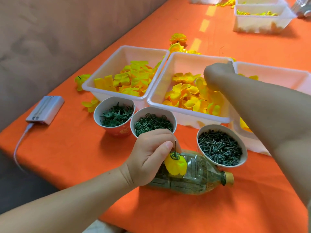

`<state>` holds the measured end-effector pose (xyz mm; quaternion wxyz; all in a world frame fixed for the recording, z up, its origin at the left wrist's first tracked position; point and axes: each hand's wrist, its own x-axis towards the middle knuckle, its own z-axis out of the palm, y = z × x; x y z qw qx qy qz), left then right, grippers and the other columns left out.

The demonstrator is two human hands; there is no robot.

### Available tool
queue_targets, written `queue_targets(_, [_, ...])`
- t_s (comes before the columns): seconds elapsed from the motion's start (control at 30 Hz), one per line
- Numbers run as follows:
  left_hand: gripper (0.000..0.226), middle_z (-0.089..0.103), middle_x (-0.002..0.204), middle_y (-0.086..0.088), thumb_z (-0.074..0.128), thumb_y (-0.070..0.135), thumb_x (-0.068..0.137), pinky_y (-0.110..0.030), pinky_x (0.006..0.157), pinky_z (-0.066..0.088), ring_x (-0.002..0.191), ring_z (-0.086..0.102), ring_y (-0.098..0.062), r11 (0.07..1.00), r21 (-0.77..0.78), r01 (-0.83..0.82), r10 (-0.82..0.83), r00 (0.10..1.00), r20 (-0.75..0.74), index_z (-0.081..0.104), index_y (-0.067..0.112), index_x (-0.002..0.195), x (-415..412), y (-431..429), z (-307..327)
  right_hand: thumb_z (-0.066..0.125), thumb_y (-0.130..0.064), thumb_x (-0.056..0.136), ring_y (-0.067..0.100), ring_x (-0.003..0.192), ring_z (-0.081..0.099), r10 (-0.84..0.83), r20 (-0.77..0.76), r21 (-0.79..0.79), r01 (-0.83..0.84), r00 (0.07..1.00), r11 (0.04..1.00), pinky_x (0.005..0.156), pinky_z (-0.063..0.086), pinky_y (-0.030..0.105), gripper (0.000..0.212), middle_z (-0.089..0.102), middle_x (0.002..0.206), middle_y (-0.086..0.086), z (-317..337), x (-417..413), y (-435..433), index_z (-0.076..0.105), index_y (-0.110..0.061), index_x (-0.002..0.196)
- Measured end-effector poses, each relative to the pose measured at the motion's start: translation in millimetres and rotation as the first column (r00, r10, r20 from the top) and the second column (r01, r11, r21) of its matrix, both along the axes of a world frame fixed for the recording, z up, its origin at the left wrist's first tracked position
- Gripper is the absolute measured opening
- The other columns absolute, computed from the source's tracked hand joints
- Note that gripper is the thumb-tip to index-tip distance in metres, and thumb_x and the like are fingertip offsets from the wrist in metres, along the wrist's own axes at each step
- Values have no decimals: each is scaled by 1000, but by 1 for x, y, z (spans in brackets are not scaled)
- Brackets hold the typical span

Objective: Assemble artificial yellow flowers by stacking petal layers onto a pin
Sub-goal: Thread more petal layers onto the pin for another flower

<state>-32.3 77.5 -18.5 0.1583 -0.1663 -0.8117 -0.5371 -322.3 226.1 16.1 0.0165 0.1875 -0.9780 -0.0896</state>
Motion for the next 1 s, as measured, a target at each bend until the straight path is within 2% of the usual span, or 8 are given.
queue_targets(0.07, [45, 64, 80, -14, 35, 21, 95, -45, 71, 48, 79, 62, -30, 1000, 5, -4, 4, 1000, 2, 69, -3, 79, 0, 0, 0, 57, -8, 87, 34, 108, 61, -9, -14, -60, 8, 1000, 998, 106, 36, 48, 24, 67, 109, 12, 4, 0, 4, 69, -15, 108])
queue_targets(0.17, [46, 64, 79, -14, 35, 23, 95, -46, 71, 47, 79, 62, -30, 1000, 13, -8, 8, 1000, -5, 69, -3, 78, 0, 0, 0, 54, -10, 90, 38, 117, 57, -24, -45, -335, 7, 999, 942, 93, 47, 39, 37, 64, 126, 15, 12, 3, 6, 67, -18, 124])
queue_targets(0.3, [48, 63, 78, -16, 36, 24, 95, -46, 70, 46, 77, 61, -33, 1000, 24, -3, 3, 1000, -5, 68, -6, 77, 0, 0, 0, 59, -11, 88, 34, 113, 61, -49, -118, -573, -28, 992, 819, 92, 50, 38, 28, 70, 118, 11, 23, 16, 4, 75, -18, 111])
queue_targets(0.5, [48, 61, 73, -17, 37, 27, 95, -46, 68, 44, 74, 59, -33, 999, 40, 6, -5, 1000, -14, 68, -6, 76, 0, -1, 0, 79, -25, 79, 22, 78, 65, -68, 126, -685, 137, 990, 716, 71, 48, 28, 19, 73, 90, 9, 30, 31, -7, 79, -15, 96])
queue_targets(0.73, [48, 61, 71, -15, 38, 28, 94, -44, 66, 44, 71, 58, -28, 999, 48, 18, -17, 1000, -24, 68, -4, 76, 1, -1, 0, 71, -22, 88, 31, 104, 64, -93, 146, -785, 173, 985, 595, 86, 49, 36, 22, 70, 113, 14, 31, 35, -9, 73, -9, 105])
queue_targets(0.83, [49, 61, 72, -13, 37, 28, 95, -43, 66, 45, 71, 58, -26, 998, 64, 26, -25, 999, -25, 69, -4, 76, 1, -2, 1, 72, -14, 87, 26, 89, 68, -62, 199, -852, 203, 978, 482, 73, 53, 32, 3, 72, 102, 16, 37, 39, -5, 70, -14, 87])
queue_targets(0.9, [49, 61, 71, -14, 37, 29, 94, -43, 66, 45, 71, 58, -27, 997, 66, 30, -28, 999, -27, 68, -4, 75, 1, -2, 2, 72, -4, 85, 19, 74, 70, -5, 232, -886, 213, 973, 412, 53, 47, 16, 18, 72, 89, 14, 41, 44, -1, 64, -18, 76])
queue_targets(1.0, [49, 61, 71, -12, 37, 29, 94, -43, 67, 45, 72, 58, -26, 997, 68, 29, -27, 999, -33, 68, -3, 75, 1, -2, 3, 73, 0, 82, 15, 73, 67, 40, 215, -912, 186, 976, 366, 65, 49, 19, 14, 70, 83, 9, 46, 56, 1, 68, -14, 81])
